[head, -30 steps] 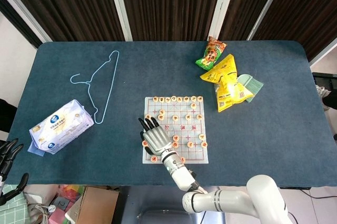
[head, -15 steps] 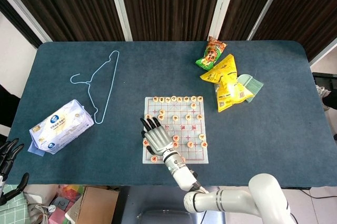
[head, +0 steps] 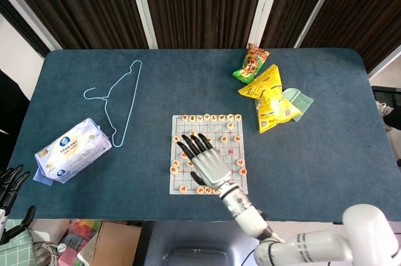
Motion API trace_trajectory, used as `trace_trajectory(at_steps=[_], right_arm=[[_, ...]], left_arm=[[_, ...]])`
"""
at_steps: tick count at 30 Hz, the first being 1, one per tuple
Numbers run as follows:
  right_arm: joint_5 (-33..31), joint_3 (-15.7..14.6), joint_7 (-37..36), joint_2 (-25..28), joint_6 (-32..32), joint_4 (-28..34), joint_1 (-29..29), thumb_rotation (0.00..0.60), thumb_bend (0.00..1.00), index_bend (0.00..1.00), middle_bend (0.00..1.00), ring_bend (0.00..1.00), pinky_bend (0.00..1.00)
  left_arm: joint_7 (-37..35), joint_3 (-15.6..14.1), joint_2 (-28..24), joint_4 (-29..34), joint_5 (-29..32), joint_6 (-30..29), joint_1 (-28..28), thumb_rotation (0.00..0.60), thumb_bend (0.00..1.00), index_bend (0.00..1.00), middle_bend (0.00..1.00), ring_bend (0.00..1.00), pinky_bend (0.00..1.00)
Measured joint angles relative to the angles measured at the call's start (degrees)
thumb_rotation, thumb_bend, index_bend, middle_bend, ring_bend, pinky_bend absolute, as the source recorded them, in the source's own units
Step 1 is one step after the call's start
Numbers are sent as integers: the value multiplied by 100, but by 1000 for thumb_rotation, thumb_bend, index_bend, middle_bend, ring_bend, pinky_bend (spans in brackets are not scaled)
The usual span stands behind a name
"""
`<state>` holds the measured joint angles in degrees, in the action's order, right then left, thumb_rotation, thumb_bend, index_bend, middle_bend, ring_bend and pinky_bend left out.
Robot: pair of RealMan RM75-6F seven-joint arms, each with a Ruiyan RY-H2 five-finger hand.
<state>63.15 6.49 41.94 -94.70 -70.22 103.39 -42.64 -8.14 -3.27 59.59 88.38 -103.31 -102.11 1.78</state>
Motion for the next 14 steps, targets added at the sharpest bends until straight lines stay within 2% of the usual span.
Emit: trace_trajectory(at_steps=[2,3,6,7,10,12,14], right_arm=[[341,-418,-24,644,-430,444,393,600,389,0,0,0,0],[606,-752,-87,1070,-777,631,711,600,383,0,0,0,0],[1307,-1601,-537,1877,-1787,713,1653,600,381,0,0,0,0],[1476,-1798,-755,2012,-2102,634,1955,600,380,0,0,0,0],[1902,-2147,-1587,2190,-2990,112,2870,600,380,0,0,0,0],[2200,-2292,-2044,2262,-3341,-309,3270,600,379,0,0,0,0],[2452,-2365,-2257,2313,-3485,-547,3437,600,379,0,0,0,0]], left_arm=[[48,20,14,8,30,-11,12,600,428,0,0,0,55],[76,25,21,13,40,-8,15,600,428,0,0,0,55],[230,34,51,45,74,47,15,600,430,0,0,0,55],[317,35,65,67,89,88,12,600,431,0,0,0,55],[547,31,100,161,138,221,3,600,432,0,0,0,55],[615,29,115,209,162,267,-1,600,432,0,0,0,55],[692,27,127,237,160,297,-7,600,432,0,0,0,55]])
